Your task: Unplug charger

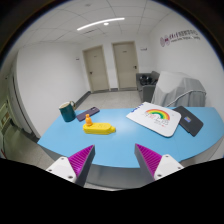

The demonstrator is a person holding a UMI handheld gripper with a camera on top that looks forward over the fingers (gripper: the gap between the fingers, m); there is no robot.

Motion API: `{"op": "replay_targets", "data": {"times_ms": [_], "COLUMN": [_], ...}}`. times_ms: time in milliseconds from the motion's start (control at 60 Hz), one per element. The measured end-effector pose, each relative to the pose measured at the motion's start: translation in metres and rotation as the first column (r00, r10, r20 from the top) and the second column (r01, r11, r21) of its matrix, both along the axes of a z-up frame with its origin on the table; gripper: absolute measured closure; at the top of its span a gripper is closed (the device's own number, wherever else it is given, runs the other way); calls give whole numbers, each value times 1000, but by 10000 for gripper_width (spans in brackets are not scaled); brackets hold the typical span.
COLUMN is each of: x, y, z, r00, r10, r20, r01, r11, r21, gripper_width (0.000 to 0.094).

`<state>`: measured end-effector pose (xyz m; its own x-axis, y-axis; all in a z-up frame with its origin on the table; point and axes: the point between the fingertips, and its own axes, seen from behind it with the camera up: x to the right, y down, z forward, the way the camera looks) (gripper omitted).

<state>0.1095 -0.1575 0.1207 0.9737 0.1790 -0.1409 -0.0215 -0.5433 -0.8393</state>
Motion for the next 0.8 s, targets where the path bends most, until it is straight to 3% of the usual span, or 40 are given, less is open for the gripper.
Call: {"op": "replay_targets", "data": {"times_ms": [333,517,633,700,717,767,783,800], "x": [-112,-190,-194,-187,-186,-175,-180,-180], "y": [90,174,218,232,236,240,240,240], "z": [-24,-66,-86,-96,-97,-99,-99,-99], "r00": [1000,1000,995,990,987,980,984,984], "r10": [17,-15,-94,-132,-146,-180,-160,-161], "r20": [21,1,42,56,62,91,82,81], "r01": [-17,15,94,132,145,176,155,156], "r11": [1000,1000,996,991,989,983,986,986], "r21": [7,-10,11,17,26,50,58,63], "gripper_width": [119,144,183,347,337,610,698,716]}}
